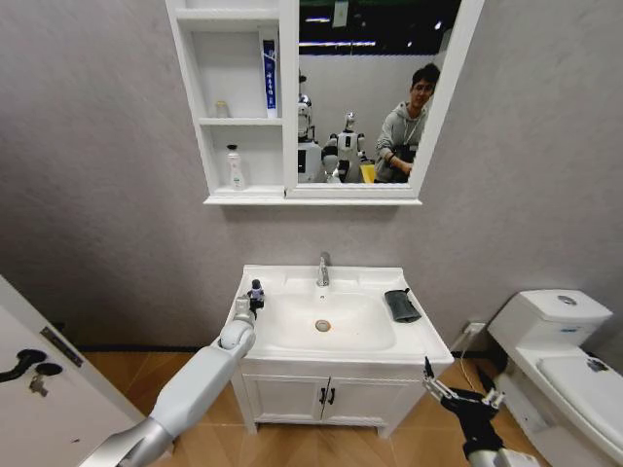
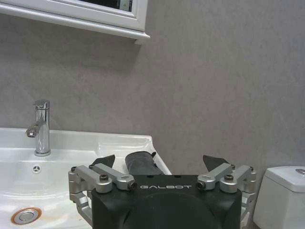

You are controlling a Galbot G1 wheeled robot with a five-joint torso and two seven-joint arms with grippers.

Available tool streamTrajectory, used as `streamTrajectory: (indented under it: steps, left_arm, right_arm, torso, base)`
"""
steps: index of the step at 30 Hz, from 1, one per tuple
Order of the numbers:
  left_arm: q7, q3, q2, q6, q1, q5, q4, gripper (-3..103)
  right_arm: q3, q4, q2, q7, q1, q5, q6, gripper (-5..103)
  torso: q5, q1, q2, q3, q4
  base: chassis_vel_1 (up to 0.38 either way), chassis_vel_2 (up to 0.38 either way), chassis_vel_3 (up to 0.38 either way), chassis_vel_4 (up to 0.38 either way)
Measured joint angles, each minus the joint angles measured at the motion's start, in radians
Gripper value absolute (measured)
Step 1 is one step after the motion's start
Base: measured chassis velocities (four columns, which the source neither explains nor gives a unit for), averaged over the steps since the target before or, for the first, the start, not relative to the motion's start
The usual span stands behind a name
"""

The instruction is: Move facial cleanser and shampoo from washbasin to cabinet, then wipe washbasin with towel.

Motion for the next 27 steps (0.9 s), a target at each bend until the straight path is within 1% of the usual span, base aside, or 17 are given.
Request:
streamTrajectory:
  steps: [1, 4, 5, 7, 8, 9, 12, 13, 15, 16, 17, 18, 19, 21, 22, 23, 27]
  left_arm:
    - [0.000, 0.000, 0.000, 0.000, 0.000, 0.000, 0.000, 42]
    - [-0.007, 0.000, 0.054, 0.017, 0.007, 0.002, -0.091, 42]
    - [-0.007, 0.000, 0.054, 0.017, 0.007, 0.002, -0.091, 42]
    - [-0.047, 0.000, 0.148, 0.067, 0.012, -0.043, -0.226, 42]
    - [-0.047, 0.000, 0.148, 0.067, 0.012, -0.043, -0.226, 42]
    - [-0.065, -0.001, 0.183, 0.090, 0.013, -0.071, -0.272, 42]
    - [-0.098, -0.039, 0.324, 0.188, 0.019, -0.178, -0.472, 42]
    - [-0.098, -0.039, 0.324, 0.188, 0.019, -0.178, -0.472, 42]
    - [-0.101, -0.072, 0.410, 0.248, 0.026, -0.246, -0.581, 42]
    - [-0.101, -0.072, 0.410, 0.248, 0.026, -0.246, -0.581, 42]
    - [-0.103, -0.092, 0.462, 0.287, 0.026, -0.294, -0.639, 42]
    - [-0.103, -0.113, 0.520, 0.333, 0.009, -0.373, -0.709, 42]
    - [-0.103, -0.113, 0.520, 0.333, 0.009, -0.373, -0.709, 42]
    - [-0.110, -0.144, 0.589, 0.386, -0.052, -0.504, -0.790, 42]
    - [-0.119, -0.150, 0.613, 0.401, -0.088, -0.566, -0.816, 42]
    - [-0.119, -0.150, 0.613, 0.401, -0.088, -0.566, -0.816, 42]
    - [-0.151, -0.145, 0.674, 0.444, -0.266, -0.788, -0.870, 42]
  right_arm:
    - [0.000, 0.000, 0.000, 0.000, 0.000, 0.000, 0.000, 100]
    - [0.000, 0.003, 0.000, 0.000, 0.000, 0.001, 0.000, 100]
    - [0.000, 0.003, 0.000, 0.000, 0.000, 0.001, 0.000, 100]
    - [-0.001, 0.003, -0.003, 0.000, 0.006, 0.002, 0.000, 100]
    - [-0.001, 0.003, -0.003, 0.000, 0.006, 0.002, 0.000, 100]
    - [-0.002, 0.002, -0.003, 0.000, 0.007, 0.002, 0.000, 100]
    - [-0.008, 0.000, -0.003, -0.001, 0.016, 0.001, 0.000, 100]
    - [-0.008, 0.000, -0.003, -0.001, 0.016, 0.001, 0.000, 100]
    - [-0.012, 0.000, -0.002, -0.001, 0.020, 0.000, 0.000, 100]
    - [-0.012, 0.000, -0.002, -0.001, 0.020, 0.000, 0.000, 100]
    - [-0.014, 0.002, -0.002, -0.001, 0.021, -0.001, 0.000, 100]
    - [-0.015, 0.005, -0.003, -0.001, 0.022, -0.001, 0.000, 100]
    - [-0.015, 0.005, -0.003, -0.001, 0.022, -0.001, 0.000, 100]
    - [-0.018, 0.008, -0.009, -0.002, 0.023, -0.001, 0.000, 100]
    - [-0.020, 0.009, -0.012, -0.003, 0.025, -0.001, 0.000, 100]
    - [-0.020, 0.009, -0.012, -0.003, 0.025, -0.001, 0.000, 100]
    - [-0.024, 0.015, -0.017, -0.004, 0.026, -0.003, 0.005, 100]
  torso:
    - [0.0000, 0.000, 0.000, 0.000, 0.0000]
    - [0.0000, 0.000, 0.000, 0.000, -0.0001]
    - [0.0000, 0.000, 0.000, 0.000, -0.0001]
    - [0.0000, 0.000, 0.000, 0.000, -0.0001]
    - [0.0000, 0.000, 0.000, 0.000, -0.0001]
    - [-0.0002, 0.000, 0.000, 0.000, 0.0000]
    - [0.0000, 0.000, 0.000, 0.000, 0.0000]
    - [0.0000, 0.000, 0.000, 0.000, 0.0000]
    - [0.0000, 0.000, 0.000, 0.000, 0.0001]
    - [0.0000, 0.000, 0.000, 0.000, 0.0001]
    - [0.0000, 0.000, 0.000, 0.000, 0.0002]
    - [-0.0001, 0.000, 0.000, 0.000, 0.0003]
    - [-0.0001, 0.000, 0.000, 0.000, 0.0003]
    - [0.0000, 0.000, 0.000, 0.000, 0.0002]
    - [0.0001, 0.000, 0.000, 0.000, 0.0001]
    - [0.0001, 0.000, 0.000, 0.000, 0.0001]
    - [0.0002, 0.000, 0.000, 0.000, 0.0001]
  base:
    - [0.000, 0.000, 0.000, 0.000]
    - [0.000, 0.000, 0.000, 0.000]
    - [0.000, 0.000, 0.000, 0.000]
    - [0.000, 0.000, 0.000, 0.000]
    - [0.000, 0.000, 0.000, 0.000]
    - [0.000, 0.000, 0.000, 0.000]
    - [0.000, 0.000, 0.000, 0.000]
    - [0.000, 0.000, 0.000, 0.000]
    - [0.000, 0.000, 0.000, 0.000]
    - [0.000, 0.000, 0.000, 0.000]
    - [0.000, 0.000, 0.000, 0.000]
    - [0.000, 0.000, 0.000, 0.000]
    - [0.000, 0.000, 0.000, 0.000]
    - [0.000, 0.000, 0.000, 0.000]
    - [0.000, 0.000, 0.000, 0.000]
    - [0.000, 0.000, 0.000, 0.000]
    - [0.000, 0.000, 0.000, 0.000]
